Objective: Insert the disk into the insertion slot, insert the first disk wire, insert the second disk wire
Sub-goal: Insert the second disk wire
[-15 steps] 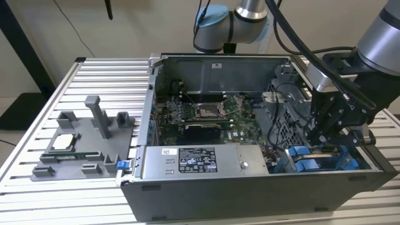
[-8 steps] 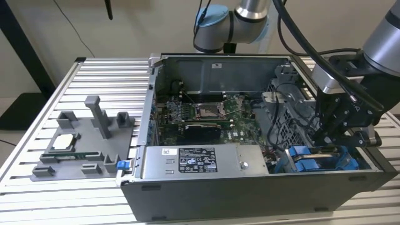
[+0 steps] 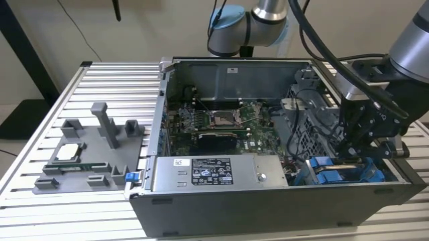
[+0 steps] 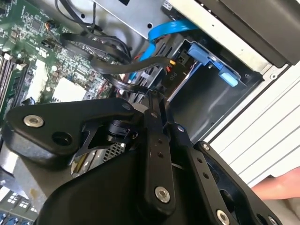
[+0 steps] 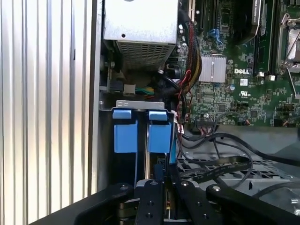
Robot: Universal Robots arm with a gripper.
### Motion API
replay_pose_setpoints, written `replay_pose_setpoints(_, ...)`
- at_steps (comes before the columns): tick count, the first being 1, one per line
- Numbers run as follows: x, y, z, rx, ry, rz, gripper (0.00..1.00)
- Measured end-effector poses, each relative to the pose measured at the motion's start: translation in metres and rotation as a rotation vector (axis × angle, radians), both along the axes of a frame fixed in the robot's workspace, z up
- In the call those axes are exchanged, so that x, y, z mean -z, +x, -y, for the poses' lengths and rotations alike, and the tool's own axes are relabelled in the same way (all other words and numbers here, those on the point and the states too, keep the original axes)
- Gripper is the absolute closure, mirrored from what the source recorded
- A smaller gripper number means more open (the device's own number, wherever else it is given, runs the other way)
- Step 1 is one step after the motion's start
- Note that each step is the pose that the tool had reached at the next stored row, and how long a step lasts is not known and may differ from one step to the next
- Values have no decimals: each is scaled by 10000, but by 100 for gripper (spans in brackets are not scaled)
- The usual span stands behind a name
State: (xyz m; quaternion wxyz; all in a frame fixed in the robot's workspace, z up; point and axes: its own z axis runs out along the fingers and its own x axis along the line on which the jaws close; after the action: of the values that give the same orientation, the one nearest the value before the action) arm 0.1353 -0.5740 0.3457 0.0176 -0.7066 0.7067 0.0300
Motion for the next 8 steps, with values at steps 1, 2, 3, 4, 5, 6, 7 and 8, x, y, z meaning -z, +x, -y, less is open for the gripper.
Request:
replay_pose_setpoints(1, 2, 0, 0, 100, -1, 0, 100)
replay_pose_setpoints(2, 4, 0, 0, 209, 0, 0, 100)
replay_pose_setpoints(3, 7, -1, 0, 328, -1, 0, 100)
replay_pose_setpoints(4, 10, 0, 0, 426, -2, -1, 100)
replay_pose_setpoints(5, 12, 0, 0, 526, -7, 0, 100)
replay_pose_setpoints(6, 14, 1, 0, 611, -10, -1, 100)
replay_pose_setpoints(7, 16, 1, -1, 661, -11, -1, 100)
replay_pose_setpoints(8, 19, 1, -2, 698, -13, 0, 100)
